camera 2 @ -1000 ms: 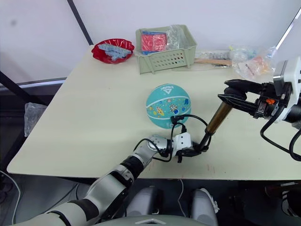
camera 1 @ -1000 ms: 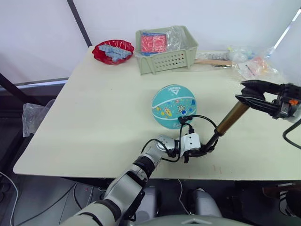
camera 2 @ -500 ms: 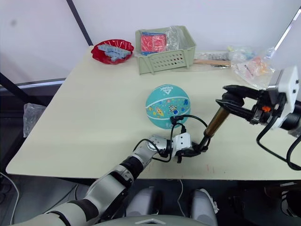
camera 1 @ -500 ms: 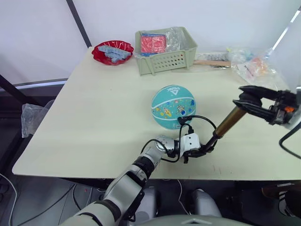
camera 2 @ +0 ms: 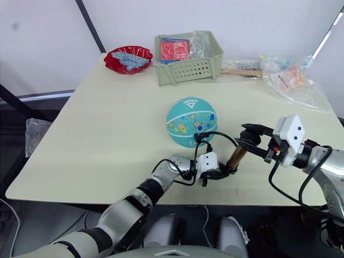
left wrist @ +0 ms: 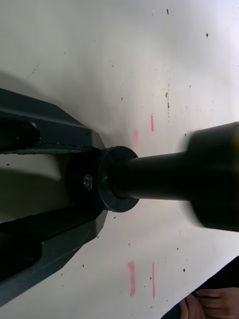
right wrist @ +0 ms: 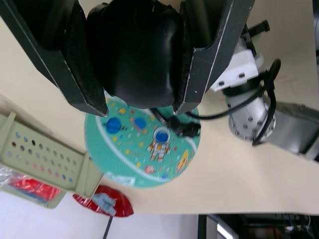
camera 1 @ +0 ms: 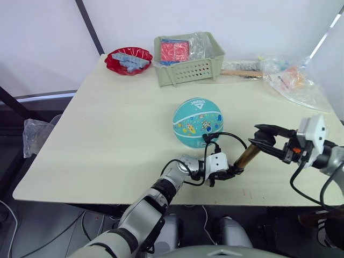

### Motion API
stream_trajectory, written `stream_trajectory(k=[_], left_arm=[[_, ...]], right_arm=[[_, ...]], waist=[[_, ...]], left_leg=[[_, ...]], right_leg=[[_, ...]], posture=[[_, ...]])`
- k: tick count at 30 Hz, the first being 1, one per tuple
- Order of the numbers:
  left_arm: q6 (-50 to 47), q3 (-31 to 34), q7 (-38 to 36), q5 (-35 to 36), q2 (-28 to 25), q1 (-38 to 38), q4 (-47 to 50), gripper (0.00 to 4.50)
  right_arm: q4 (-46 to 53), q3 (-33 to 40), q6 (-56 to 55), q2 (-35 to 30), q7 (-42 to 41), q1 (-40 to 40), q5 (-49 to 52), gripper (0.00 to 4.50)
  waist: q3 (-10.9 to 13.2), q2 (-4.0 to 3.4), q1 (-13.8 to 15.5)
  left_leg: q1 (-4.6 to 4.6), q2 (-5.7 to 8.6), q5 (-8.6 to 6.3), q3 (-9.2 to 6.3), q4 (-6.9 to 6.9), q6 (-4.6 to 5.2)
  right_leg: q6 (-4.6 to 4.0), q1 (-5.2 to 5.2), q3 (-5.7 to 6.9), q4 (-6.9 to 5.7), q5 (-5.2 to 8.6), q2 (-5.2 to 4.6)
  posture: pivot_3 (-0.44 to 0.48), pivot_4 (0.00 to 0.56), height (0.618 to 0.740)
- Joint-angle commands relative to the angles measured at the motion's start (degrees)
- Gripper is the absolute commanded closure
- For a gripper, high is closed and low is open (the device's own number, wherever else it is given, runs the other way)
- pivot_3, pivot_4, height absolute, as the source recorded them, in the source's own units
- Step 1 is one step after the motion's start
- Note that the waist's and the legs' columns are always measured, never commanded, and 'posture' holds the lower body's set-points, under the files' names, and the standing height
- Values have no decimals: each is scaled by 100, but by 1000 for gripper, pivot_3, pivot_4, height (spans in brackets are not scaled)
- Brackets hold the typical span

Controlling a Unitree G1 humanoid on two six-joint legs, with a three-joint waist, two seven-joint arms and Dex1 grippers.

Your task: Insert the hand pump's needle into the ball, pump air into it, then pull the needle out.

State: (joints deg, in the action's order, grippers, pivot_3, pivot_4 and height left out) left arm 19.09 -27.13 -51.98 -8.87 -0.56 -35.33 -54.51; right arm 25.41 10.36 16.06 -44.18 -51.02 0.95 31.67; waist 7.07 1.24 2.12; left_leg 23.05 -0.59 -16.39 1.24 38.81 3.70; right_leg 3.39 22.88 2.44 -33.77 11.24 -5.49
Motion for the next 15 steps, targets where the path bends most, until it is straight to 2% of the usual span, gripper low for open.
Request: stream_trajectory(k=[1, 10, 15], left_arm=[[-455, -194, 125, -459, -265, 290, -643, 3415], [-464, -191, 124, -454, -271, 290, -633, 3415], [-470, -188, 115, -452, -290, 292, -625, 3415]], right_arm=[[-277, -409, -63, 116, -83, 236, -365, 2921], [-289, -559, -140, 225, -82, 203, -480, 2921], [44, -86, 294, 76, 15, -164, 64, 2921]], waist=[[-1, 1, -1], [-3, 0, 2], [0, -3, 2]], left_leg=[[0, 0, 0, 0, 0, 0], [-1, 0, 1, 0, 0, 3], [-1, 0, 1, 0, 0, 1]], right_leg=[[0, 0, 0, 0, 0, 0], [0, -1, 0, 0, 0, 3], [0, -1, 0, 0, 0, 3]], posture=[[0, 150, 738], [0, 150, 738], [0, 150, 738]])
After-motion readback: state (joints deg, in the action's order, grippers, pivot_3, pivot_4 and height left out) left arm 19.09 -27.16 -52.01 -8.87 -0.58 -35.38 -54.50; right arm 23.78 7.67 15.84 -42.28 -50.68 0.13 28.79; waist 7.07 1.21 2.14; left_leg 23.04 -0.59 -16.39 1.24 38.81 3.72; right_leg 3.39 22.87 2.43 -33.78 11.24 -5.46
